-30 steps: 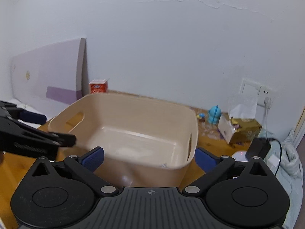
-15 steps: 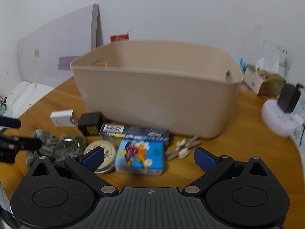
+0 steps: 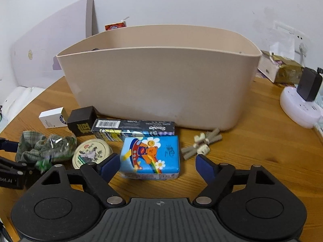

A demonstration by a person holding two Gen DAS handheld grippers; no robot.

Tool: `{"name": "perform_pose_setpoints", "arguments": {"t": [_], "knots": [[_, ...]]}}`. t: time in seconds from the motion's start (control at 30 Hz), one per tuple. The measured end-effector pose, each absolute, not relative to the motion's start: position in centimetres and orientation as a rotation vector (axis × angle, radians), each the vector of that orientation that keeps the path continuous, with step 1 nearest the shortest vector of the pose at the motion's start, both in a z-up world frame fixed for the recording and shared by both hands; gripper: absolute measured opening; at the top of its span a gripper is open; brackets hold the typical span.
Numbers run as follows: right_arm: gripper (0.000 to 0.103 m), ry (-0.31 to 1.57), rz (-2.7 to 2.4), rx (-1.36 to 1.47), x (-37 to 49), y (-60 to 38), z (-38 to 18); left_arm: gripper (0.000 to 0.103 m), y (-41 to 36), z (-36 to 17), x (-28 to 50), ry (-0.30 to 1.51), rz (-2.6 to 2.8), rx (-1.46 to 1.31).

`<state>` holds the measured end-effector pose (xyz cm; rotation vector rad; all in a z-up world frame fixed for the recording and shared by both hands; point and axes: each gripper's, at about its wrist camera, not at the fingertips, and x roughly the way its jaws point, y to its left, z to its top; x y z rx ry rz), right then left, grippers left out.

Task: Organize objects
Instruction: 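Grasp the blue cartoon tissue pack with the right gripper while the left grasps the plaid scrunchie, then drop the tissue pack into the bin with the right gripper while the left drops the scrunchie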

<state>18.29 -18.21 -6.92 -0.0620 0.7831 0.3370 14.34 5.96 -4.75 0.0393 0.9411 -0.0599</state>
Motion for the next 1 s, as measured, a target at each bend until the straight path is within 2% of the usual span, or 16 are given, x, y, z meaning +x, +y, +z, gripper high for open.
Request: {"name": "perform_pose_setpoints", "arguments": {"t": [0.2, 0.27, 0.37, 0.7, 1.0], "knots": [[0.079, 0.804, 0.359, -0.079, 18.2, -17.7, -7.4, 0.052, 5.5, -4.6, 14.2, 0.939, -0.070, 0.043], [0.061, 0.796, 0.357, -0.081, 18.3, -17.4, -7.6, 0.036, 5.5, -4.5, 14.1, 0.942, -0.065, 0.040], [0.060, 0.790, 0.364, -0.080, 18.1, -17.4, -7.2, 0.028, 5.5, -3.8, 13.6, 0.937, -0.071, 0.046], [0.060, 0.642, 0.376, -0.054, 15.0, -20.6, -0.9, 0.026, 5.1, 3.1, 11.8, 0.770, -0.076, 0.097], [0.060, 0.473, 0.331, -0.037, 18.4, -22.5, 5.7, 0.026, 2.7, 9.0, 17.6, 0.613, -0.106, 0.072]]}}
